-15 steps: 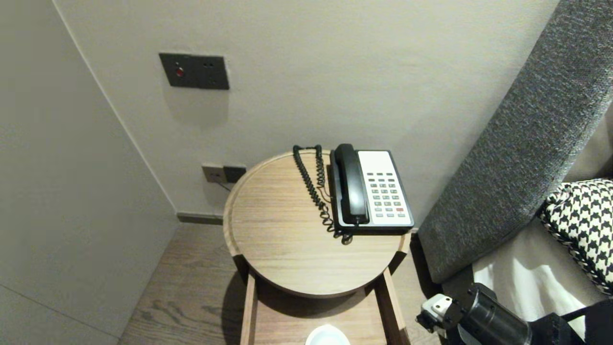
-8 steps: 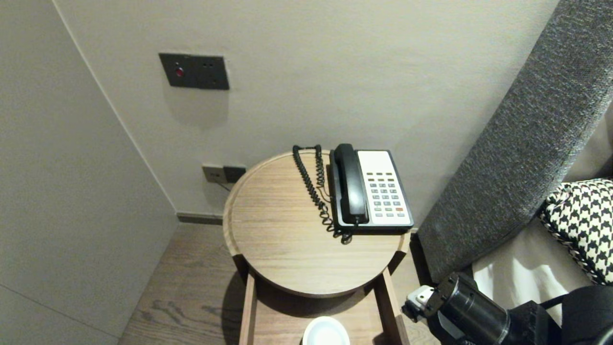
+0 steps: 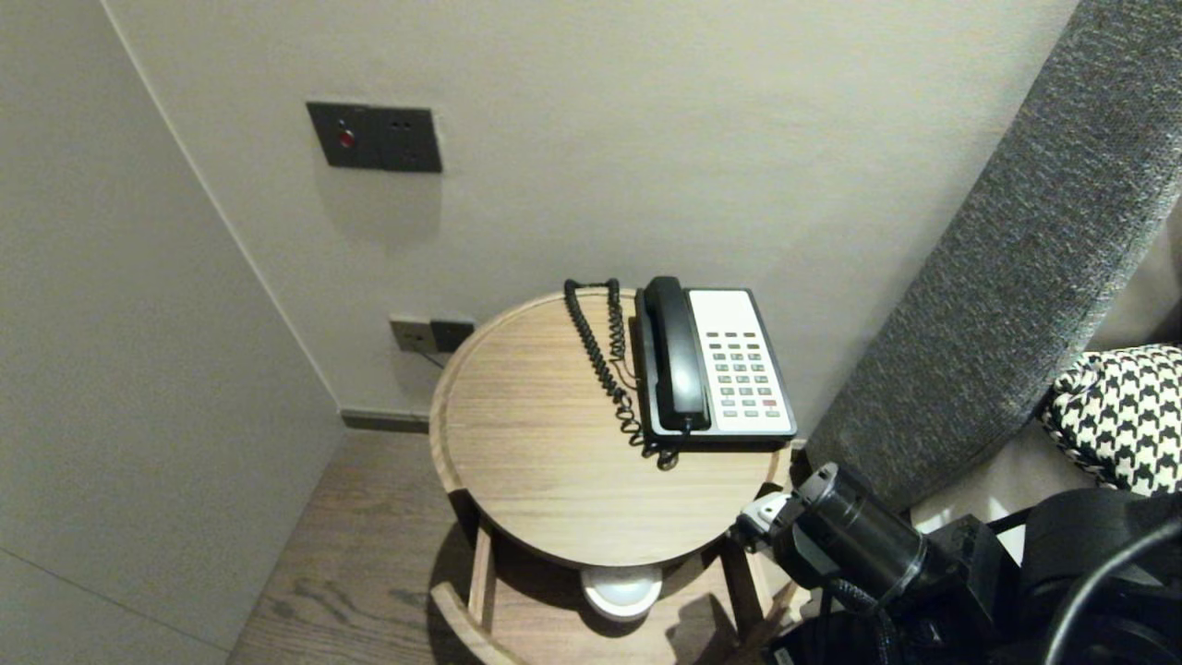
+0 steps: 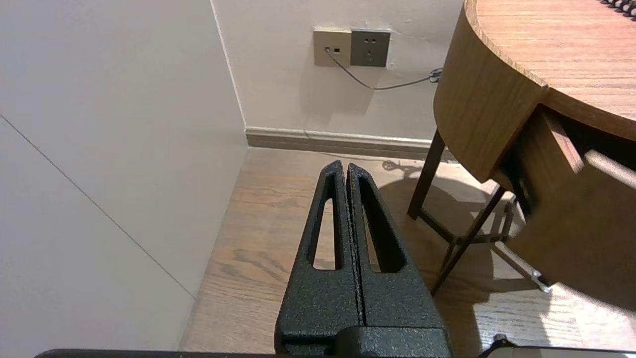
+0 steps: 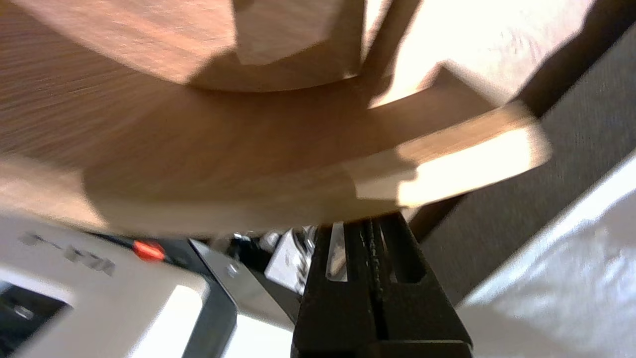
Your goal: Close the nightstand drawer
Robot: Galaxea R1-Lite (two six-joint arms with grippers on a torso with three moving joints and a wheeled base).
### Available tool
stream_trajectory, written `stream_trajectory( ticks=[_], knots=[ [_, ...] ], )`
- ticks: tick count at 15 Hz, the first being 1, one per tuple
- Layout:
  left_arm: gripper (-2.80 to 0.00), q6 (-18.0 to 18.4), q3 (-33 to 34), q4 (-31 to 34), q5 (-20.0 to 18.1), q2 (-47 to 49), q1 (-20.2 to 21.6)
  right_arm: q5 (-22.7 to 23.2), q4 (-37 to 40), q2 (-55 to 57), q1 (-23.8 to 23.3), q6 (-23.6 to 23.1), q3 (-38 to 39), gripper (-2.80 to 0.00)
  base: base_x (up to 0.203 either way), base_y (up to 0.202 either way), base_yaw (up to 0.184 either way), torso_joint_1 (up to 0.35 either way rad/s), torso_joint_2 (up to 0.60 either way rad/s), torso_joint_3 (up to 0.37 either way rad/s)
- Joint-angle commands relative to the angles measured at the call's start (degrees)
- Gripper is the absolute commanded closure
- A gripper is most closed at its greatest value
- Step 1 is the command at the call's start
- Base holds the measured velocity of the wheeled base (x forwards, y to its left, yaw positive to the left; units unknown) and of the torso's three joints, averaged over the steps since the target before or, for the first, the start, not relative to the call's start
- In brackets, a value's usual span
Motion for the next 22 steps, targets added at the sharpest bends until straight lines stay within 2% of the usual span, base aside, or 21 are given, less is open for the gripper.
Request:
stream_trajectory(
  ticks=[1, 13, 22],
  knots=[
    [0.00, 0.0, 0.0, 0.0, 0.0, -0.1, 0.0, -0.1, 0.1, 1.2, -0.9, -0.2, -3.0, 0.00, 0.000, 0.000, 0.000, 0.000, 0.00, 0.000],
    [0.00, 0.0, 0.1, 0.0, 0.0, -0.1, 0.0, -2.4, -0.2, 5.1, -2.2, 0.9, -10.8, 0.00, 0.000, 0.000, 0.000, 0.000, 0.00, 0.000],
    [0.00, 0.0, 0.1, 0.0, 0.0, -0.1, 0.0, -2.5, 0.1, 4.5, -2.6, 1.0, -11.1, 0.00, 0.000, 0.000, 0.000, 0.000, 0.00, 0.000]
  ],
)
